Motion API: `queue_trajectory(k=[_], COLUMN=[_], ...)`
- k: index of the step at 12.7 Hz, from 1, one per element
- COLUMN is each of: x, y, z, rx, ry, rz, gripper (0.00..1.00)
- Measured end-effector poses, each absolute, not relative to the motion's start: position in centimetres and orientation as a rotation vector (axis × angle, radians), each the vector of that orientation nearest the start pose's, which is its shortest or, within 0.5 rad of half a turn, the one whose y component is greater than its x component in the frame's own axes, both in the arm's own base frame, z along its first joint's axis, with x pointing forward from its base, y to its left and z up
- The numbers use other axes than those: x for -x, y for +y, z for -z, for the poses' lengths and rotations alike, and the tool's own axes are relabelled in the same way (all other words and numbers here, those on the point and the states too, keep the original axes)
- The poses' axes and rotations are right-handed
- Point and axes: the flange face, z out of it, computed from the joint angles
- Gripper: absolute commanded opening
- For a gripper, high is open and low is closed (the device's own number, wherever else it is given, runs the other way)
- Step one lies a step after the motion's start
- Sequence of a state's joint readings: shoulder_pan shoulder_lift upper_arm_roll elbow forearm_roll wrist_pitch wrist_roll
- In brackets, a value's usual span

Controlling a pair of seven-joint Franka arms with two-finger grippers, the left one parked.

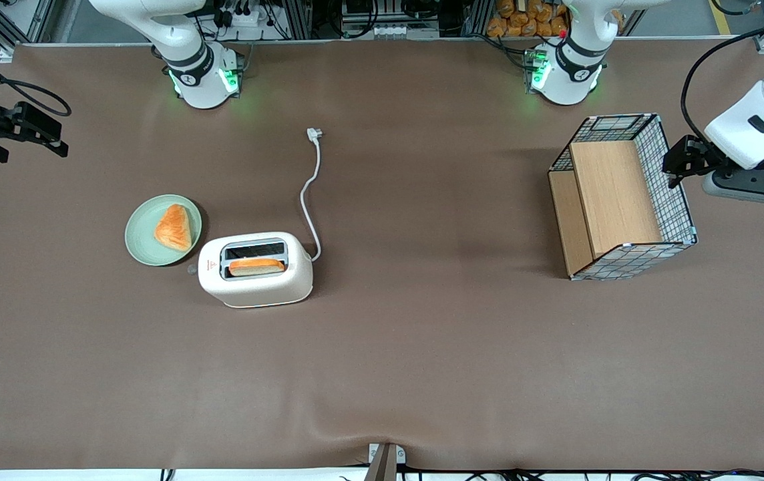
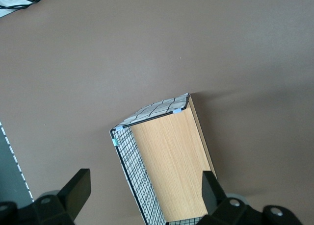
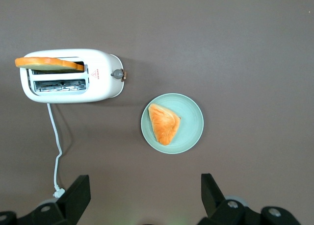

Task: Press toaster button with right arm

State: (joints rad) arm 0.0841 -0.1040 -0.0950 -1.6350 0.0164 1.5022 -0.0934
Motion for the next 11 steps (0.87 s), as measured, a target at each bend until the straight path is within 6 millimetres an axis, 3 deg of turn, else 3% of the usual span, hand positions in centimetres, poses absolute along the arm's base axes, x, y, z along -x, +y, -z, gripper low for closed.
queue_trajectory(k=[7,11], x=[-51.4,-51.7], y=[-0.6,0.8], z=[-64.1,-63.7], rx=[3.109,3.109], ry=[-0.133,-0.175], rz=[-0.059,-0.053], gripper=[1.00,1.00])
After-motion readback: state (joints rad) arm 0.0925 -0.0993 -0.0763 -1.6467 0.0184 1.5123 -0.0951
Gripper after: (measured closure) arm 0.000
